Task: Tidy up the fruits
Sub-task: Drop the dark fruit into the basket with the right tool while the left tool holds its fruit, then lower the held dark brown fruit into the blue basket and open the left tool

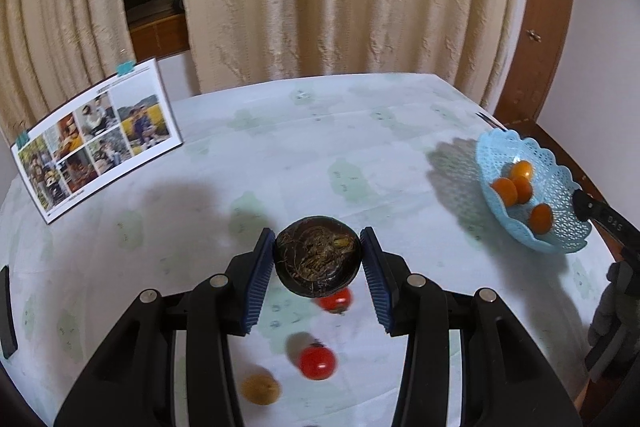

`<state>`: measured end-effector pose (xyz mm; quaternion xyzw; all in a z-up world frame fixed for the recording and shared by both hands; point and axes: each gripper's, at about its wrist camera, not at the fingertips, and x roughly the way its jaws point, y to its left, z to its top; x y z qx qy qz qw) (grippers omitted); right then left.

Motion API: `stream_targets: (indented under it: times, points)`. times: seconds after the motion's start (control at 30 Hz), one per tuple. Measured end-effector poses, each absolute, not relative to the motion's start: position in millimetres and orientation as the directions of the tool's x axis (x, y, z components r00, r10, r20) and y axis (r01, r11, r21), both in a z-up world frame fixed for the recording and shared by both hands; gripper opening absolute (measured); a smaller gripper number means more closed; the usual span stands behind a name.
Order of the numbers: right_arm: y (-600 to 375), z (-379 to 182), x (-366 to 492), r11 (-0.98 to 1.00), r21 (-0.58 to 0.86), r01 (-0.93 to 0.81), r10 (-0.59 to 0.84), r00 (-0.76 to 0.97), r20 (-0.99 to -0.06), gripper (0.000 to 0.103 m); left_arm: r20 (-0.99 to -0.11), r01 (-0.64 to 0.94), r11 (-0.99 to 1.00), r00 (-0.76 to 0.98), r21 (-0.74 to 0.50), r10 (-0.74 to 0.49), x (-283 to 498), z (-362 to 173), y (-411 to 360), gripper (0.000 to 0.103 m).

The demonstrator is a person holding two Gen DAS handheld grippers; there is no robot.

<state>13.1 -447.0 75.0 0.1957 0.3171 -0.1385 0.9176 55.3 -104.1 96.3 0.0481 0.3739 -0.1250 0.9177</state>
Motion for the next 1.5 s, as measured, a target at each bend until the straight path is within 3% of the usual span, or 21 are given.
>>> stream_targets:
  times: [0.1,0.63,0.73,1.27,1.37,1.5]
  points:
    - [-453,75,8,0.876,0.292,0.384,-0.133,0.773,-0.620,0.053,-0.700,0.294,0.956,0.684,0.006,-0.206,53,97,-121,0.044]
    - [-457,84,-40,0.824,0.244,0.511,-0.384,0.822,-0.421,0.054,-0.718,0.472,0.882,0.613,-0.002,-0.330,49,92,-223,0.044]
    - [-458,83,-45,0.815,0.244,0.526,-0.407,0.819,-0.403,0.059,-0.723,0.501,0.865,0.596,-0.005,-0.350,49,89,-242,0.044]
    - [-456,81,-44,0.816,0.255,0.518,-0.397,0.824,-0.404,0.060,-0.743,0.587,0.810,0.532,-0.024,-0.407,59,71,-307,0.046]
    - [-455,80,-43,0.816,0.256,0.519,-0.397,0.823,-0.406,0.060,-0.736,0.582,0.813,0.540,-0.023,-0.407,59,73,-305,0.056]
    - [-457,80,-44,0.815,0.257,0.520,-0.398,0.824,-0.404,0.060,-0.732,0.557,0.830,0.551,-0.035,-0.400,64,77,-293,0.061]
